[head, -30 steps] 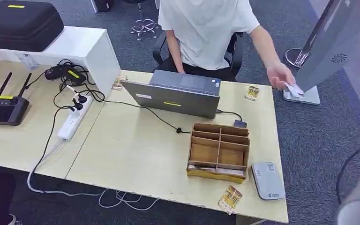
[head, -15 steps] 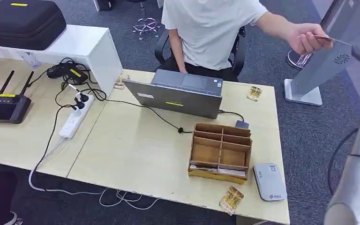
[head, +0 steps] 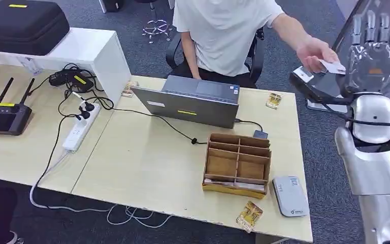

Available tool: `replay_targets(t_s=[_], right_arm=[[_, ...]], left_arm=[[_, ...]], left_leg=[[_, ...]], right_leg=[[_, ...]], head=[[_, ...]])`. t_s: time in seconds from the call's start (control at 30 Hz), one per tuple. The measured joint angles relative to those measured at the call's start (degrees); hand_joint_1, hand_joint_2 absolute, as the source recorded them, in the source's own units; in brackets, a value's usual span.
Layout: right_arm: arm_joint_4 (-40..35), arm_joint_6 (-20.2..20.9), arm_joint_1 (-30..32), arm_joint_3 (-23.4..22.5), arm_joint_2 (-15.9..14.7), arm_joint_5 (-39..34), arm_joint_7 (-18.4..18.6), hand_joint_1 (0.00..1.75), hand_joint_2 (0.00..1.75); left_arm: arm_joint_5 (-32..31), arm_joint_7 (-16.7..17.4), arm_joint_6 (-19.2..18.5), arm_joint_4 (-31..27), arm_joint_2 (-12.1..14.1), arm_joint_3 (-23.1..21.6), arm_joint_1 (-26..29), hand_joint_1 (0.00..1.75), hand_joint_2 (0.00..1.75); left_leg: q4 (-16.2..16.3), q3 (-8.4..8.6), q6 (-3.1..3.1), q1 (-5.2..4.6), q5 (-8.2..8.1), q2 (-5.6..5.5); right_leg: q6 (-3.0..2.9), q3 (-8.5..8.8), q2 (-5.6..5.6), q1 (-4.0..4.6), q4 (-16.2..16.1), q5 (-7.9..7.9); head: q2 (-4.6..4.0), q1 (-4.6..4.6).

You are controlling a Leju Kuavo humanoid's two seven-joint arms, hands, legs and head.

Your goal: Pass the card to the sensor for recognition and then transmit it.

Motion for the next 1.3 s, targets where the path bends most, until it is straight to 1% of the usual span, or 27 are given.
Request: replay_targets(t_s=[0.13, 0.33, 1.13, 1.17, 1.2, 1.23, 1.27, 1.3], right_arm=[[0.11, -0.42, 1.04, 1.44, -0.11, 0.00, 0.20, 0.00, 1.75], [0.00, -0.24, 2.66, 1.94, -0.42, 0.00, 0.70, 0.00, 1.75], [-0.02, 0.26, 4.56, 2.01, -0.68, 0.00, 0.74, 0.00, 1.75], [-0.02, 0.26, 4.60, 2.01, -0.68, 0.00, 0.74, 1.75, 1.75], [-0.02, 0.26, 4.64, 2.01, -0.68, 0.00, 0.74, 1.75, 1.75], [-0.02, 0.41, 4.65, 2.01, -0.68, -0.02, 0.72, 1.75, 1.75], [-0.02, 0.85, 4.64, 2.01, -0.68, -0.07, 0.50, 1.75, 1.75], [0.09, 1.46, 4.63, 2.01, -0.68, -0.22, -0.30, 1.75, 1.75]], left_arm=[[-0.26, 0.00, 0.00, 0.00, 0.02, -0.17, -0.02, 0.00, 1.75], [-0.52, 0.00, 0.00, 0.00, 0.02, -0.92, -0.08, 0.00, 1.75], [-0.72, 0.02, 0.00, 0.00, 0.04, -1.70, -0.16, 0.00, 1.75], [-0.72, 0.00, 0.00, 0.00, 0.04, -1.70, -0.16, 0.00, 1.75], [-0.72, 0.00, 0.00, 0.00, 0.04, -1.73, -0.16, 0.00, 0.00], [-0.74, 0.02, 0.00, 0.00, 0.04, -1.77, -0.16, 0.00, 0.00], [-0.79, -0.02, -0.02, 0.00, 0.04, -1.84, -0.13, 0.00, 1.75], [-0.79, -0.78, -0.26, 0.00, 0.04, -1.86, -0.09, 0.00, 1.75]], left_leg=[[0.00, 0.00, 0.00, 0.00, 0.00, -0.01], [0.00, 0.00, 0.00, 0.00, 0.00, -0.01], [0.00, 0.00, 0.00, 0.00, 0.00, -0.01], [0.00, -0.01, 0.00, 0.00, 0.00, -0.01], [0.00, -0.01, 0.00, 0.00, 0.00, -0.01], [0.00, -0.01, 0.00, 0.00, 0.00, -0.01], [0.00, -0.01, 0.00, 0.00, 0.00, 0.00], [0.00, 0.00, 0.00, 0.00, 0.00, 0.00]], right_leg=[[0.00, 0.00, -0.01, 0.00, 0.00, 0.00], [0.00, -0.01, -0.01, 0.00, 0.00, 0.00], [0.00, -0.01, -0.01, 0.00, 0.00, 0.00], [0.00, -0.01, -0.01, 0.00, 0.00, 0.00], [0.00, -0.01, -0.01, 0.00, 0.00, 0.00], [0.00, -0.01, -0.01, 0.00, 0.00, 0.00], [0.00, -0.01, 0.00, 0.00, 0.00, 0.00], [0.00, -0.01, 0.00, 0.00, 0.00, 0.00]], head=[[0.00, 0.00], [0.00, 0.00], [0.00, 0.00], [0.00, 0.00], [0.00, 0.00], [0.00, 0.00], [0.00, -0.02], [0.00, 0.00]])
